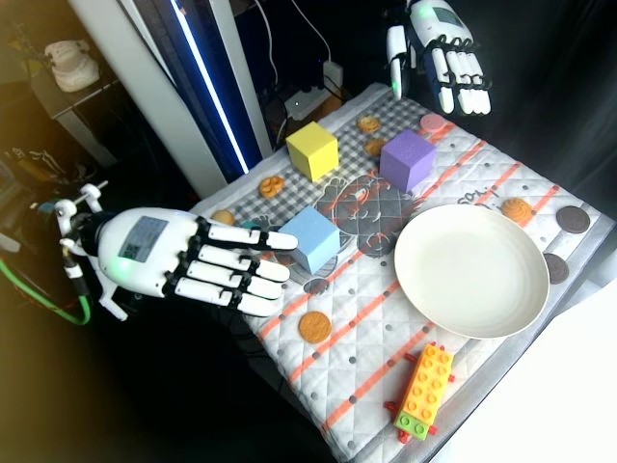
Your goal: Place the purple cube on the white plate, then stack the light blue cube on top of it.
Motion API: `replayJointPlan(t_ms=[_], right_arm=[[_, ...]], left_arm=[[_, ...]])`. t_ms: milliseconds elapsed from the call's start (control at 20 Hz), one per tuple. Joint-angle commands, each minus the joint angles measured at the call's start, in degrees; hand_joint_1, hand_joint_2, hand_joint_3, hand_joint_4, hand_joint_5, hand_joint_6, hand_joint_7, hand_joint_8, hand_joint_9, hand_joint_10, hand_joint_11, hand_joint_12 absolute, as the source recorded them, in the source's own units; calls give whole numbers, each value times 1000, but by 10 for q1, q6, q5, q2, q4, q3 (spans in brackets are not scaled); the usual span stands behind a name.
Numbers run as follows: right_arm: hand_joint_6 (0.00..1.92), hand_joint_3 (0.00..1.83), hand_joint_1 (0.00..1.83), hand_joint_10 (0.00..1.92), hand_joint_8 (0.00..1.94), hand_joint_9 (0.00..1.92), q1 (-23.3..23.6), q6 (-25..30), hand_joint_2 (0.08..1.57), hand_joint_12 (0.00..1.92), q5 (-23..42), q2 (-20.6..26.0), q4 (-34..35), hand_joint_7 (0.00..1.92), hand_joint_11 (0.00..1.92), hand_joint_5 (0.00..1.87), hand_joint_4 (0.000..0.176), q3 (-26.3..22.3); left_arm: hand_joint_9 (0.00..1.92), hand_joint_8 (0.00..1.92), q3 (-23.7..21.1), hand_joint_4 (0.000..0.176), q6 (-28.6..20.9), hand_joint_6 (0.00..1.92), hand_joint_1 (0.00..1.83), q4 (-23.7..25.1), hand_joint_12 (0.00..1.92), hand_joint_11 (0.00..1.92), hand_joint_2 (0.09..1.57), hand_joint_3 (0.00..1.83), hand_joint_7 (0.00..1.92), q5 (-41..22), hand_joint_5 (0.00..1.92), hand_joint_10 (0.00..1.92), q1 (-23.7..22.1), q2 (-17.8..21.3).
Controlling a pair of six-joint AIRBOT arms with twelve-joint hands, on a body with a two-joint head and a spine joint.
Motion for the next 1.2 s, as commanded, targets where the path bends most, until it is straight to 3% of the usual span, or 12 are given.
replayJointPlan(t_ms=[0, 50, 250, 300, 350, 550, 750, 850, 950, 1000, 1050, 1150], right_arm=[[2, 0, 705, 3, 1, 479, 1, -1, 1330, 482, 70, 1, 11, 485, 266, 426, 26, 3], [0, 0, 696, 1, 0, 479, 1, -1, 1333, 472, 70, 1, 11, 477, 269, 417, 30, 3], [4, 0, 739, 8, 6, 505, 1, -1, 1322, 479, 70, 1, 11, 501, 300, 429, 13, 3], [1, 0, 718, 4, 3, 499, 1, -1, 1328, 473, 70, 1, 10, 498, 293, 425, 13, 3], [0, 2, 687, 3, 1, 501, 1, -1, 1334, 467, 70, 1, 10, 495, 298, 413, 26, 3], [0, 0, 656, 0, 0, 468, 1, 0, 1334, 373, 70, 1, 10, 472, 304, 414, 24, 3], [2, 0, 693, 2, 1, 471, 1, 0, 1318, 375, 70, 1, 10, 473, 296, 408, 33, 3], [0, 0, 679, 0, 0, 449, 1, 0, 1322, 365, 70, 1, 10, 461, 277, 406, 36, 3], [0, 0, 700, 3, 1, 454, 1, 0, 1315, 372, 70, 1, 10, 462, 288, 406, 43, 3], [0, 0, 711, 4, 1, 459, 1, 0, 1313, 372, 70, 1, 10, 462, 281, 404, 44, 3], [2, 0, 734, 5, 2, 468, 1, 0, 1306, 380, 70, 1, 10, 469, 289, 411, 28, 3], [1, 0, 721, 2, 3, 465, 0, 0, 1311, 383, 70, 1, 10, 466, 293, 404, 34, 3]], left_arm=[[517, 3, 2, 125, -1, 1, 699, 5, 860, 22, 1042, 0, 408, -65, 340, 13, -5, 0], [486, 1, 3, 119, -1, 2, 701, 5, 891, 20, 978, 0, 407, -63, 365, 2, -5, 0], [279, 0, 35, 146, -1, 3, 778, 8, 755, 0, 818, 0, 286, -8, 297, 0, -39, -27], [270, 0, 43, 169, -1, 0, 782, 10, 754, 0, 814, 0, 284, 6, 286, 0, -49, -35], [250, 0, 50, 175, 0, 0, 757, 14, 752, 0, 815, 0, 266, 22, 243, 0, -59, -42], [258, 6, 80, 176, 0, 0, 780, 20, 605, 0, 820, 0, 271, 76, 201, 3, -92, -66], [306, 6, 109, 176, 0, 6, 816, 30, 869, 0, 848, 3, 341, 124, 271, 8, -124, -93], [457, 12, 117, 139, 0, 11, 910, 35, 1096, 0, 897, 5, 483, 142, 415, 27, -133, -102], [526, 15, 126, 96, 0, 10, 976, 35, 1139, 0, 922, 5, 554, 152, 479, 37, -139, -109], [550, 14, 130, 94, 0, 7, 999, 34, 1162, 0, 933, 6, 577, 153, 492, 40, -141, -113], [583, 14, 134, 86, 0, 11, 1040, 32, 1180, 0, 919, 0, 603, 154, 533, 48, -144, -117], [690, 33, 142, 48, 0, 20, 1147, 32, 1395, 59, 946, 4, 729, 159, 691, 114, -152, -126]])
